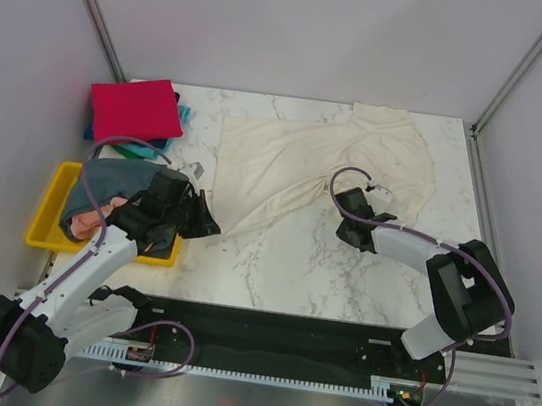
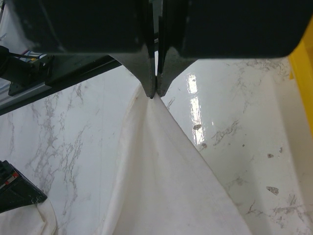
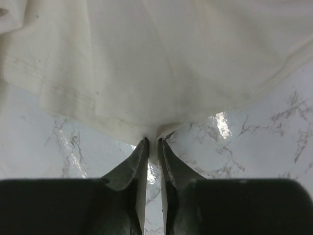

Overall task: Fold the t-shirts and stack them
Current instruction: Flatten the tshirt out

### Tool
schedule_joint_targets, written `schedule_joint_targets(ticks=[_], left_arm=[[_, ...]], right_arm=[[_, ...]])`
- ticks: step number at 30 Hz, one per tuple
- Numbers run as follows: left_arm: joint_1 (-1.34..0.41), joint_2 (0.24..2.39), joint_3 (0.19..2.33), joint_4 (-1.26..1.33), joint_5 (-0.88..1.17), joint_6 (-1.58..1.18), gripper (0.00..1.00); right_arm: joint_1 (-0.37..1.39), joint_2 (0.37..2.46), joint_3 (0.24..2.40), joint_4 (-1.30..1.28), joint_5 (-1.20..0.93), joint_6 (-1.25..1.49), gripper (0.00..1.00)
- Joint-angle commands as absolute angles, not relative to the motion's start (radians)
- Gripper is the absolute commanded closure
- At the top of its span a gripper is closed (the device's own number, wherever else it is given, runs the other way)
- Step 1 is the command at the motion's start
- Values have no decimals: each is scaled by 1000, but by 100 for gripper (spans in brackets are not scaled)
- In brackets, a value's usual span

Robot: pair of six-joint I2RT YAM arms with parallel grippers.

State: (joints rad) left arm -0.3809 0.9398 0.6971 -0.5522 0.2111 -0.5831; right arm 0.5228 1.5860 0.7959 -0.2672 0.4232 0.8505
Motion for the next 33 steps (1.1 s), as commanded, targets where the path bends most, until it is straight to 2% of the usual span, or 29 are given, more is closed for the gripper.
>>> schedule_joint_targets(ticks=[1,4,9,11,12,17,20,29,33], left_arm=[[-377,937,696,-546,210,-558,98],[-379,936,695,-546,207,-560,98],[-377,925,698,-546,204,-555,98],[-377,916,704,-548,212,-546,98],[-377,904,707,-549,221,-542,98],[-377,847,715,-580,285,-563,98],[-377,798,716,-606,317,-592,98],[-380,654,718,-756,376,-611,98],[-380,623,750,-871,316,-598,98]], right_arm=[[518,1632,779,-273,405,858,81],[518,1620,758,-253,390,848,100],[518,1505,753,-322,411,830,100],[518,1384,767,-426,437,844,100],[520,1283,781,-565,499,863,100],[514,929,825,-818,571,919,100],[514,789,842,-941,566,971,100],[514,459,913,-1254,652,1101,100],[514,419,1000,-1327,707,1109,100]])
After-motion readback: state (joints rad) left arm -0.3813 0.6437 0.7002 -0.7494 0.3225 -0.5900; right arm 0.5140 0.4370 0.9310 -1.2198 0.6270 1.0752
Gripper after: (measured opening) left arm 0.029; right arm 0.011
